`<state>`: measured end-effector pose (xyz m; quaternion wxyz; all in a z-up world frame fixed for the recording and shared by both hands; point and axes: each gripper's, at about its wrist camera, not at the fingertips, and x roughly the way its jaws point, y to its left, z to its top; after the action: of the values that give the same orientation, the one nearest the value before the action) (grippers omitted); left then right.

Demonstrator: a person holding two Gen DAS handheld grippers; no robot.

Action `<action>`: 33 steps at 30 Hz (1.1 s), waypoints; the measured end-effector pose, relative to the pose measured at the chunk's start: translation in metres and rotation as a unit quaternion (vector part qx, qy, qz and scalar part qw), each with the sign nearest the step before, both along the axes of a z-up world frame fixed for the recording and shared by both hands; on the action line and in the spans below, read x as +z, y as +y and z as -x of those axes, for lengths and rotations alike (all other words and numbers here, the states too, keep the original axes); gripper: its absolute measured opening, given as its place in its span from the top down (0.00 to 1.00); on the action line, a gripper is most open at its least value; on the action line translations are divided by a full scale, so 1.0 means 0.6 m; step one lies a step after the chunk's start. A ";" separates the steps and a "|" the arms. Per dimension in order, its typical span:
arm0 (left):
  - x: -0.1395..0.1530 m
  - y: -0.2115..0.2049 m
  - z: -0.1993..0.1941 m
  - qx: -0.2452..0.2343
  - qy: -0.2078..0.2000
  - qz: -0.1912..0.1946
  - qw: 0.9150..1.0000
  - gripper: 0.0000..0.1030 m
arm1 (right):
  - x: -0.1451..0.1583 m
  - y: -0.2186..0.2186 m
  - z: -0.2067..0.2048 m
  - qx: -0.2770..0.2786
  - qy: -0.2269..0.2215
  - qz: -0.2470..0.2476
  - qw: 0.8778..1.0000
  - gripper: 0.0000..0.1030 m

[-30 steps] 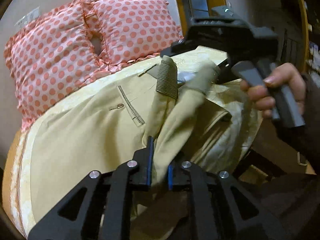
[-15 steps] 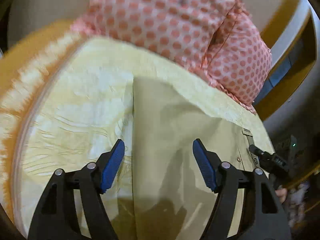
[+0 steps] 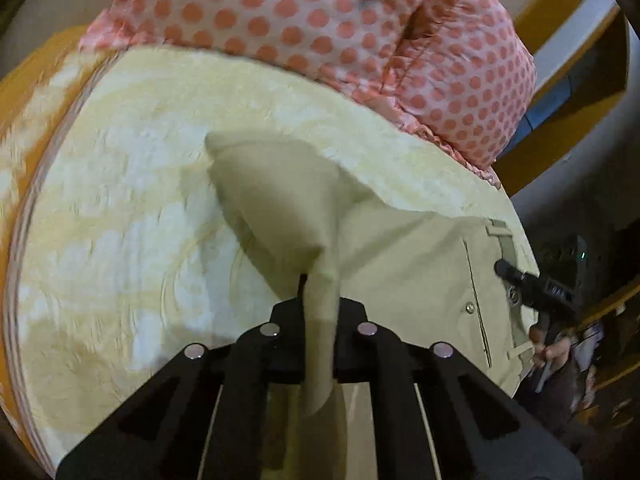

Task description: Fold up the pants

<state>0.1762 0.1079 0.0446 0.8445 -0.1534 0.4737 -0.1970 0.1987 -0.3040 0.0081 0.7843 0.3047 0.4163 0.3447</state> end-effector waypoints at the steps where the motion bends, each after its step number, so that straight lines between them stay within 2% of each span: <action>1: 0.010 -0.007 -0.012 -0.002 -0.011 -0.006 1.000 0.93 | 0.013 0.001 -0.014 -0.004 -0.010 0.006 1.000 0.90; 6: 0.035 -0.053 -0.115 0.016 -0.060 -0.050 0.997 0.93 | 0.055 -0.004 -0.107 -0.047 -0.047 0.028 0.997 0.90; 9: 0.004 -0.069 -0.201 0.048 -0.033 -0.058 0.997 0.90 | 0.050 -0.002 -0.176 -0.090 -0.045 0.079 0.992 0.90; 11: -0.008 -0.069 -0.217 0.062 -0.015 -0.065 0.996 0.79 | 0.029 0.004 -0.201 -0.100 -0.008 0.138 0.985 0.83; 13: 0.004 -0.063 -0.200 0.067 -0.035 -0.075 0.994 0.72 | 0.027 -0.003 -0.189 -0.109 0.004 0.157 0.982 0.74; 15: 0.035 -0.055 -0.159 0.081 -0.087 -0.113 0.986 0.55 | 0.051 -0.022 -0.153 -0.136 -0.027 0.155 0.978 0.60; 16: 0.053 -0.052 -0.132 0.082 -0.115 -0.106 0.984 0.43 | 0.063 -0.028 -0.135 -0.138 -0.045 0.134 0.980 0.45; 17: 0.064 -0.051 -0.115 0.076 -0.126 -0.089 0.985 0.39 | 0.072 -0.030 -0.121 -0.128 -0.055 0.106 0.984 0.39; 18: 0.070 -0.055 -0.104 0.062 -0.129 -0.069 0.987 0.37 | 0.076 -0.025 -0.107 -0.097 -0.053 0.064 0.992 0.38; 19: 0.072 -0.065 -0.089 0.034 -0.127 -0.039 0.991 0.34 | 0.075 -0.016 -0.103 -0.076 -0.047 0.042 0.995 0.38; 21: 0.055 -0.088 -0.084 -0.001 -0.099 -0.013 0.995 0.29 | 0.056 0.007 -0.100 -0.031 -0.015 0.005 0.999 0.32; 22: 0.045 -0.096 -0.088 -0.009 -0.084 -0.006 0.996 0.29 | 0.045 0.013 -0.103 -0.024 0.003 -0.002 1.000 0.25; 24: -0.001 -0.108 -0.116 -0.004 -0.020 0.001 1.000 0.29 | 0.006 0.018 -0.112 -0.037 0.058 0.007 0.998 0.22; 25: -0.015 -0.108 -0.124 0.002 -0.004 0.004 1.000 0.32 | -0.002 0.010 -0.111 -0.047 0.064 -0.015 0.997 0.23; 26: -0.016 -0.108 -0.125 0.011 -0.014 0.005 1.000 0.32 | -0.003 0.001 -0.109 -0.063 0.076 -0.026 0.995 0.25; 28: -0.001 -0.113 -0.110 0.027 -0.025 -0.036 0.999 0.33 | 0.012 -0.005 -0.092 -0.085 0.080 -0.002 0.993 0.25; 29: 0.007 -0.114 -0.094 0.031 -0.035 -0.048 0.998 0.29 | 0.026 -0.004 -0.076 -0.101 0.070 0.033 0.992 0.21; 30: 0.018 -0.117 -0.070 0.034 -0.051 -0.065 0.996 0.24 | 0.045 0.009 -0.050 -0.112 0.042 0.082 0.989 0.16; 31: 0.027 -0.121 -0.043 0.036 -0.069 -0.085 0.993 0.17 | 0.055 0.020 -0.031 -0.113 0.018 0.109 0.987 0.10; 33: 0.034 -0.133 0.012 0.040 -0.102 -0.123 0.986 0.10 | 0.069 0.045 0.036 -0.110 -0.041 0.162 0.980 0.08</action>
<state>0.1692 0.0281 0.0648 0.9080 -0.0465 0.3994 -0.1180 0.1774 -0.2771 0.0495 0.8728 0.2032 0.3982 0.1959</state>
